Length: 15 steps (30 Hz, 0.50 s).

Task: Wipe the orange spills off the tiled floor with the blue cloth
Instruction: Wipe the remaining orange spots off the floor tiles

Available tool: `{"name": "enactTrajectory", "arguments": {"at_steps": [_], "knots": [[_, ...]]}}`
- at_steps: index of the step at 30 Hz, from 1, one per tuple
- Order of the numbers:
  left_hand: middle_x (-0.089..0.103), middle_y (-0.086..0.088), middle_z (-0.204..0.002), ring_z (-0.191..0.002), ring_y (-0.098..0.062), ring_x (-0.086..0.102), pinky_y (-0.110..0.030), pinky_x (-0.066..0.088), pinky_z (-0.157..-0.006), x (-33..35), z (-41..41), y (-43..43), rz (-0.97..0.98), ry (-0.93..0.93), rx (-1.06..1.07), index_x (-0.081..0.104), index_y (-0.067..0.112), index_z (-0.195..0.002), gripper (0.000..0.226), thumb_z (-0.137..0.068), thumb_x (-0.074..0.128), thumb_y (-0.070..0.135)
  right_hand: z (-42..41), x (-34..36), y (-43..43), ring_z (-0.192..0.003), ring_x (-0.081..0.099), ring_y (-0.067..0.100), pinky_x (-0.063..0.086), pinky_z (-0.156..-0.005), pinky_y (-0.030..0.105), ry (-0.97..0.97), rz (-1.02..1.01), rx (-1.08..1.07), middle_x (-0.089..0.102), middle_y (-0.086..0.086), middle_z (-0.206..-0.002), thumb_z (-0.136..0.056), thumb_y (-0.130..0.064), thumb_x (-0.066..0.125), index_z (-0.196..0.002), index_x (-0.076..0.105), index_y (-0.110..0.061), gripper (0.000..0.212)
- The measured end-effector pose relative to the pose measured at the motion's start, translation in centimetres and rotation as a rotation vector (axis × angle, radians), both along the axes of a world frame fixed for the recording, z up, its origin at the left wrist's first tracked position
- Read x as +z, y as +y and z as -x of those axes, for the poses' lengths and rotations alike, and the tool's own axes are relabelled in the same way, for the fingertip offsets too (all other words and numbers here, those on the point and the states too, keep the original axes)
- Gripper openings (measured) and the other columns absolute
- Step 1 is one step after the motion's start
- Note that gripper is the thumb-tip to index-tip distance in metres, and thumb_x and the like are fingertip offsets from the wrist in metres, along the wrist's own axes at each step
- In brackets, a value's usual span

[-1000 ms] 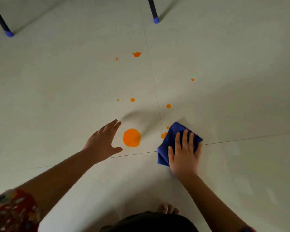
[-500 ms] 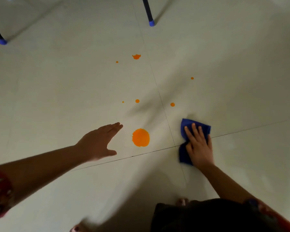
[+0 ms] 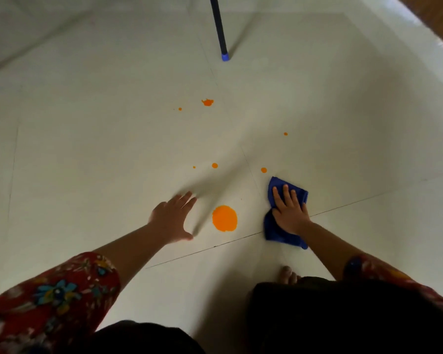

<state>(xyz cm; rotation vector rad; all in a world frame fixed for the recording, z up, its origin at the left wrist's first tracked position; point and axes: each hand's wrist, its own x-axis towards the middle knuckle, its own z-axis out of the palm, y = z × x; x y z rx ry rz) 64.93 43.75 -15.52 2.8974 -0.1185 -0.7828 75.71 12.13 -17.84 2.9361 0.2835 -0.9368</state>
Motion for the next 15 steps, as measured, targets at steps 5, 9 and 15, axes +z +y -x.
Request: {"name": "enactTrajectory", "arguments": {"at_steps": [5,9,15], "knots": [[-0.012,0.008,-0.161,-0.149,-0.013,0.002,-0.033,0.020,-0.117,1.1,-0.2,0.8,0.046,0.004,0.069,-0.006,0.026,-0.154,0.101,-0.084,0.060,0.058,3.8,-1.5,2.4,-0.149,0.017,0.027,0.022,-0.113,0.056,-0.147,-0.176,0.301,0.012,0.005,-0.163,-0.096,-0.051,0.021,-0.154,0.005,-0.035,0.063],[-0.009,0.016,-0.160,-0.148,-0.007,0.004,-0.030,0.022,-0.117,1.9,0.9,1.6,0.135,-0.015,0.132,-0.005,0.032,-0.153,0.094,-0.087,0.056,0.058,0.5,-2.4,-0.4,-0.150,-0.004,0.014,0.009,-0.119,0.049,-0.241,-0.192,0.302,-0.010,-0.009,-0.160,-0.092,-0.057,0.003,-0.148,-0.015,-0.047,0.060],[-0.013,0.017,-0.159,-0.148,-0.005,0.002,-0.027,0.018,-0.117,3.4,-1.0,3.3,0.050,-0.018,0.069,-0.011,0.032,-0.152,0.088,-0.091,0.049,0.057,-1.2,-3.1,4.1,-0.146,0.027,0.023,0.019,-0.115,0.048,-0.327,-0.296,0.495,0.025,-0.001,-0.160,-0.096,-0.039,0.029,-0.152,0.028,-0.032,0.056]]}}
